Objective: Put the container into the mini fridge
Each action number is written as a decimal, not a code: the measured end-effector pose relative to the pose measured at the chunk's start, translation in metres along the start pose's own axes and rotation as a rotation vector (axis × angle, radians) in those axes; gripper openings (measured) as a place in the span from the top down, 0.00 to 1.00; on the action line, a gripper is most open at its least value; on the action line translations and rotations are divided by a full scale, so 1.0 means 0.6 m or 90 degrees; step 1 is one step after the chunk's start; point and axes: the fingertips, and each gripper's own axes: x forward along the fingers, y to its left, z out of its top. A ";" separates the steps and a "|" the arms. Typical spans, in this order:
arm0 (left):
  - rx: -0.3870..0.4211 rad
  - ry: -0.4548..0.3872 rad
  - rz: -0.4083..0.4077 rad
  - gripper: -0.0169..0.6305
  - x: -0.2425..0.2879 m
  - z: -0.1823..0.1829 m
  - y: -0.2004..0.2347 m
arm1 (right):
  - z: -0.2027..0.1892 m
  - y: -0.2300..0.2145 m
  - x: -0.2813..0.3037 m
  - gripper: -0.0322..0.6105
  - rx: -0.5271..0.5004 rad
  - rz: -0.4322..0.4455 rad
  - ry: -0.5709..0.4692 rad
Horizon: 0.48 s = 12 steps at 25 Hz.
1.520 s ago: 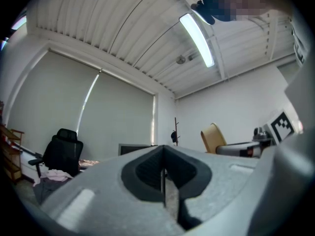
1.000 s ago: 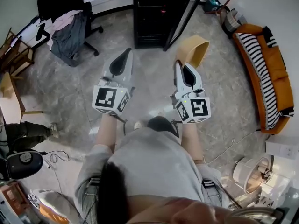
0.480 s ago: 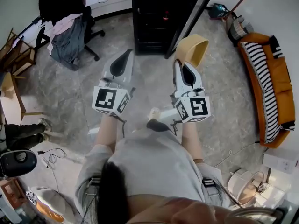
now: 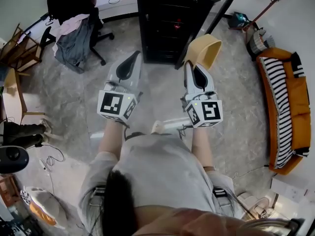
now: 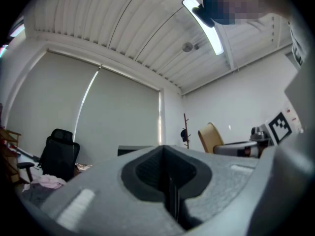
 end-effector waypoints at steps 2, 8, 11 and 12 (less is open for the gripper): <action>0.004 0.000 0.006 0.97 0.017 -0.005 -0.004 | -0.002 -0.020 0.009 0.93 -0.004 0.006 -0.001; 0.005 0.010 0.017 0.97 0.056 -0.019 -0.007 | -0.006 -0.055 0.031 0.93 0.004 0.021 -0.004; 0.002 0.011 0.014 0.97 0.075 -0.021 -0.002 | -0.008 -0.064 0.046 0.93 0.010 0.022 -0.001; 0.001 0.011 0.013 0.97 0.081 -0.022 0.000 | -0.009 -0.067 0.052 0.93 0.011 0.022 0.000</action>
